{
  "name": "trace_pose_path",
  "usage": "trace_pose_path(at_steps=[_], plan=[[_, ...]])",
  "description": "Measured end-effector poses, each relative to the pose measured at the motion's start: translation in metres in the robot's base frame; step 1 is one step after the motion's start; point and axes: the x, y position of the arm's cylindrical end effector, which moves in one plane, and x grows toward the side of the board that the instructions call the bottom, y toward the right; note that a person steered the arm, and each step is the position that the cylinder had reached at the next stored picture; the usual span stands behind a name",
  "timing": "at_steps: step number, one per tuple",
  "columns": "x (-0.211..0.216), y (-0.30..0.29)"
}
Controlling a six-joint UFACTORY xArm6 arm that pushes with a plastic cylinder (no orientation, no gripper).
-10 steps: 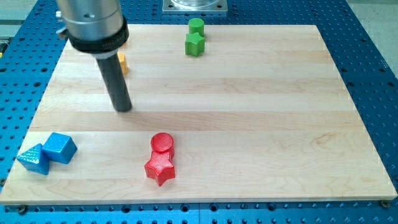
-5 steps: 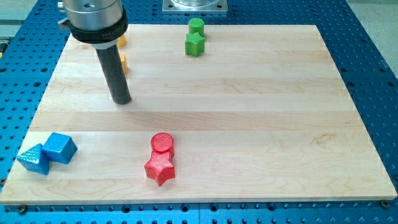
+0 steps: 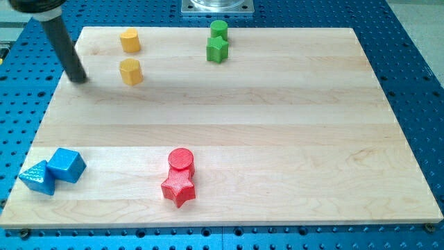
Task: Move the hexagon diagonally to the red circle
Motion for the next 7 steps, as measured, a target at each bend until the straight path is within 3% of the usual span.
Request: trace_pose_path(at_steps=[1,2,3,4,6,7], plan=[[-0.014,0.062],[0.029,0.125],[0.014,0.104],[0.058,0.051],[0.088,0.182],[0.119,0.137]])
